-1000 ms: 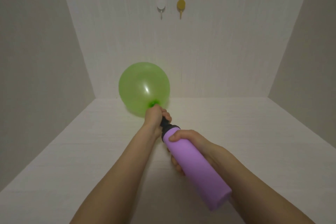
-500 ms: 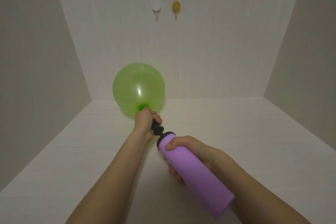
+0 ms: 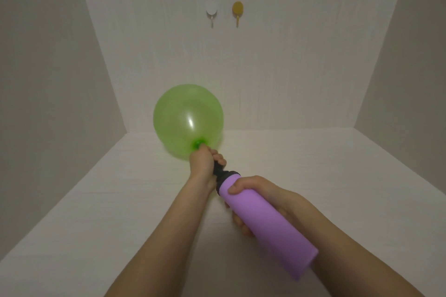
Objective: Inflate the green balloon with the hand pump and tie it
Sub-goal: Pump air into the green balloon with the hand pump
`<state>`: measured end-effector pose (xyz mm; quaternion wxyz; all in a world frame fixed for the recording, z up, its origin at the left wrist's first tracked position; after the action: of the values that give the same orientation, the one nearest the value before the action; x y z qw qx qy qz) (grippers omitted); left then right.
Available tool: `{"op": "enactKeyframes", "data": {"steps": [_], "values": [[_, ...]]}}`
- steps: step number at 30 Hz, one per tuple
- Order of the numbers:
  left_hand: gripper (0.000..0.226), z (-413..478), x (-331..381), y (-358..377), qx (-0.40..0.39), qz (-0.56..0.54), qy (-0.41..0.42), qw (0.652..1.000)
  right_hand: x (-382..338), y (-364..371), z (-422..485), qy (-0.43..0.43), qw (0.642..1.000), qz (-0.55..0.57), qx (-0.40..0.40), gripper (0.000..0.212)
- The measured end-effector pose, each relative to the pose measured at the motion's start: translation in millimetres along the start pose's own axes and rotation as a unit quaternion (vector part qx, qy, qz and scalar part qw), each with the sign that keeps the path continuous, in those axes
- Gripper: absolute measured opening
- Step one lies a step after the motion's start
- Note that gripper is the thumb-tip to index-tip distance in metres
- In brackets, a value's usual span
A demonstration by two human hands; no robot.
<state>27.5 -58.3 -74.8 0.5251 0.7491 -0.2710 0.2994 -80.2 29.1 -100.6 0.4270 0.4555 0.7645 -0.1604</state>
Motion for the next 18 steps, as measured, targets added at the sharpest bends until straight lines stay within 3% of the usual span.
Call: {"op": "enactKeyframes", "data": {"steps": [6,11,18], "values": [[0.033,26,25,-15,0.040,-0.009,0.006,0.999,11,-5,-5,0.020,1.000,-0.015,-0.012,0.034],[0.034,5,-8,-5,-0.007,0.017,-0.026,0.999,6,5,11,0.006,1.000,-0.012,-0.019,0.036],[0.035,-4,1,-2,-0.051,0.047,0.001,0.998,4,9,17,-0.017,0.999,0.005,-0.036,0.035]]}}
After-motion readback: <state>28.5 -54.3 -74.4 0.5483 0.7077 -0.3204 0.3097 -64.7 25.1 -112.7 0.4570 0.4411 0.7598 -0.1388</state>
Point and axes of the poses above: each hand's wrist, its own z-axis towards the middle knuckle, its own y-axis out of the palm, x = y × z, the point moved 7 cm from there along z, towards the middle knuckle, and after that the axes turned 1 degree about -x, right-handed, at the moved point
